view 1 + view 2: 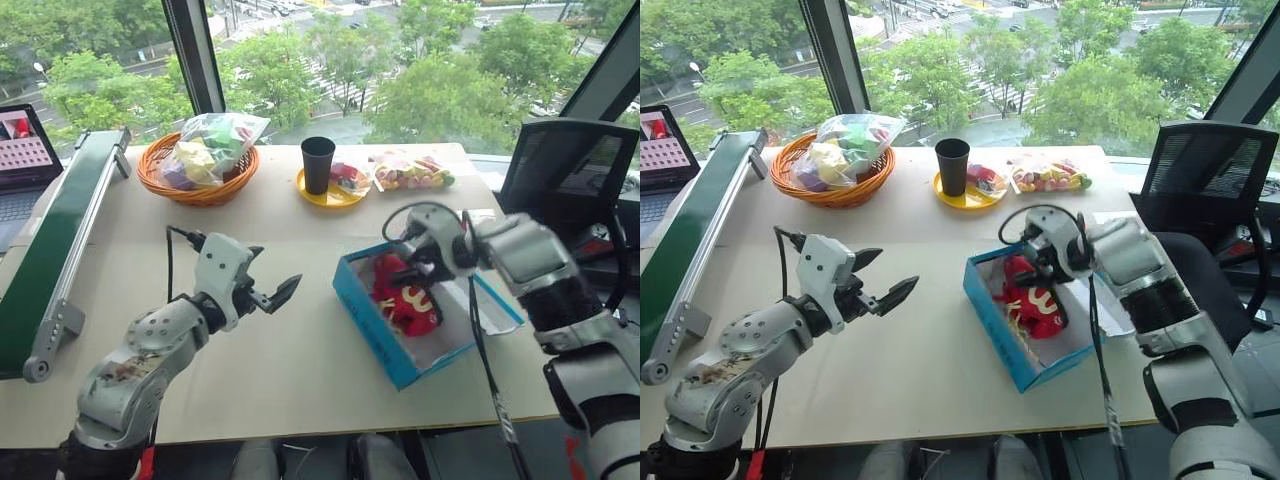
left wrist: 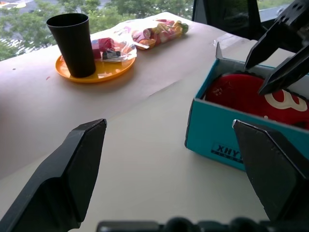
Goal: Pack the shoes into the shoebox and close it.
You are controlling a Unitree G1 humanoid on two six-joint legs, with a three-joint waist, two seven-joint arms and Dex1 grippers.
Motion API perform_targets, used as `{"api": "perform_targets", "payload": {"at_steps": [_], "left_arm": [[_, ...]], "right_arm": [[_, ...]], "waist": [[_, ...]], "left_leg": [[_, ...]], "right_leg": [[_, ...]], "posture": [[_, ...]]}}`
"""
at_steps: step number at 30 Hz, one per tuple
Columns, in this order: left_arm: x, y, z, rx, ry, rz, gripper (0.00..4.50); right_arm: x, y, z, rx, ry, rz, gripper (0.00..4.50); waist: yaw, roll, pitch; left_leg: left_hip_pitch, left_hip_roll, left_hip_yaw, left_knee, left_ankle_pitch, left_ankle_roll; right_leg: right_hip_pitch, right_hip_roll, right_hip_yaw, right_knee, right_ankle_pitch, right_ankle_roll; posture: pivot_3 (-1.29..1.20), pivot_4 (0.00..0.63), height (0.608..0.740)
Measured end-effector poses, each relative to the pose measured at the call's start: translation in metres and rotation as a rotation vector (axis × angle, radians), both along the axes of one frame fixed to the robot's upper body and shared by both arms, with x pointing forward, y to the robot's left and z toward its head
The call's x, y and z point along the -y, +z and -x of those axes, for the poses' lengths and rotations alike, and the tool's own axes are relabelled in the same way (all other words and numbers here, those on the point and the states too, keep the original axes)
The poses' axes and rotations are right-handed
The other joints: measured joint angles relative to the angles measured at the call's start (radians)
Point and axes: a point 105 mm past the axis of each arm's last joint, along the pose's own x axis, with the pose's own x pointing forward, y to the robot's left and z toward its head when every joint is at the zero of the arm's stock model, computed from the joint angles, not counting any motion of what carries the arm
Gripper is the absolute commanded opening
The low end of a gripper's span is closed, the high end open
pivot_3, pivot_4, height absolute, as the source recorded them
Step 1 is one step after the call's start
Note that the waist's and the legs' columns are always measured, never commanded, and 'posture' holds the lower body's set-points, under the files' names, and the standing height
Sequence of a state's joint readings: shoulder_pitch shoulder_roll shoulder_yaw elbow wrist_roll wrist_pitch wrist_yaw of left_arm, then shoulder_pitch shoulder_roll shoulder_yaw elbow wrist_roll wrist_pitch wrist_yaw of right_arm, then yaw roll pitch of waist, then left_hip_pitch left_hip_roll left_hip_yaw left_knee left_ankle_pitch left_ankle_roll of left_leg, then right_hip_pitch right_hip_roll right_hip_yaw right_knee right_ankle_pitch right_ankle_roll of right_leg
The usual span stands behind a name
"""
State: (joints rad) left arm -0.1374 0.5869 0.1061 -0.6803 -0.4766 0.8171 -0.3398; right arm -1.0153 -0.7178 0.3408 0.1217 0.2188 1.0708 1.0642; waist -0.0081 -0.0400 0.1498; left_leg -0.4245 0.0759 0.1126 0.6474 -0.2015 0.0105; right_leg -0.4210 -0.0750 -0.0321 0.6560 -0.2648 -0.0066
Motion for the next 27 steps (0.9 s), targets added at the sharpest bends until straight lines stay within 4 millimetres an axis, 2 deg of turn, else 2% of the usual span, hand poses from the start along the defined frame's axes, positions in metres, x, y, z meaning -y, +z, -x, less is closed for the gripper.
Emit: {"api": "perform_targets", "payload": {"at_steps": [3,4,8,10,14,16,20,22,24,27], "left_arm": [[-0.016,-0.004,-0.001,-0.018,0.063,-0.014,4.50],[-0.025,-0.004,-0.002,-0.021,0.107,-0.014,4.50],[-0.072,-0.001,-0.003,-0.004,0.342,-0.036,4.50],[-0.095,-0.003,0.001,-0.009,0.453,-0.045,4.50],[-0.134,0.005,0.013,0.033,0.653,0.064,4.50],[-0.153,0.011,0.021,0.062,0.748,0.099,4.50],[-0.177,0.017,0.034,0.102,0.876,0.139,4.50],[-0.198,0.021,0.045,0.143,0.963,0.166,4.50],[-0.212,0.019,0.053,0.152,1.011,0.169,4.50],[-0.228,0.002,0.062,0.105,1.035,0.146,4.50]], "right_arm": [[-0.008,0.002,-0.003,0.009,0.026,-0.039,4.48],[-0.018,0.008,-0.006,0.026,0.055,-0.100,4.48],[-0.066,0.055,-0.006,0.213,0.234,-0.344,4.48],[-0.083,0.063,-0.005,0.261,0.270,-0.422,4.48],[-0.113,0.061,-0.007,0.299,0.312,-0.500,4.48],[-0.130,0.060,-0.001,0.281,0.360,-0.554,4.48],[-0.149,0.059,0.007,0.245,0.429,-0.628,4.48],[-0.164,0.057,0.009,0.263,0.452,-0.662,4.48],[-0.174,0.054,0.011,0.278,0.469,-0.669,4.48],[-0.187,0.041,0.009,0.364,0.454,-0.625,4.48]], "waist": [[0.002,0.000,0.000],[0.002,0.000,0.000],[-0.010,0.000,0.000],[-0.008,0.000,0.000],[-0.001,0.000,0.000],[-0.001,-0.001,0.000],[-0.003,-0.001,0.000],[-0.009,-0.001,0.000],[-0.014,-0.001,0.000],[-0.016,-0.001,-0.001]], "left_leg": [[0.000,0.000,0.001,0.000,0.000,0.000],[-0.001,0.000,0.001,0.000,0.000,0.000],[0.001,0.002,0.002,-0.001,0.000,0.000],[0.001,0.002,0.002,-0.002,0.000,0.000],[-0.001,0.001,0.002,-0.001,0.000,0.000],[-0.001,0.001,0.002,-0.001,0.000,-0.001],[-0.001,0.001,0.001,-0.001,0.000,-0.001],[0.000,0.002,0.002,-0.002,0.000,-0.001],[0.001,0.002,0.002,-0.002,0.000,-0.001],[0.001,0.003,0.002,-0.002,0.000,-0.002]], "right_leg": [[0.000,-0.001,0.000,-0.001,0.000,0.000],[-0.001,-0.001,0.000,0.000,0.000,0.000],[-0.002,0.002,0.003,0.001,0.000,0.000],[-0.002,0.002,0.002,0.001,0.000,0.000],[-0.002,-0.001,-0.001,0.001,0.000,0.000],[-0.001,-0.001,-0.002,0.001,0.000,0.000],[-0.001,-0.002,-0.002,0.001,0.000,0.000],[-0.001,-0.001,-0.002,0.002,0.000,-0.001],[-0.002,-0.001,-0.002,0.002,0.000,-0.001],[-0.002,-0.002,-0.003,0.003,0.000,-0.001]], "posture": [[0.00,0.150,0.737],[0.00,0.150,0.737],[0.00,0.150,0.737],[0.00,0.150,0.737],[0.00,0.150,0.737],[0.00,0.150,0.737],[0.00,0.150,0.737],[0.00,0.150,0.737],[0.00,0.150,0.737],[0.00,0.150,0.737]]}}
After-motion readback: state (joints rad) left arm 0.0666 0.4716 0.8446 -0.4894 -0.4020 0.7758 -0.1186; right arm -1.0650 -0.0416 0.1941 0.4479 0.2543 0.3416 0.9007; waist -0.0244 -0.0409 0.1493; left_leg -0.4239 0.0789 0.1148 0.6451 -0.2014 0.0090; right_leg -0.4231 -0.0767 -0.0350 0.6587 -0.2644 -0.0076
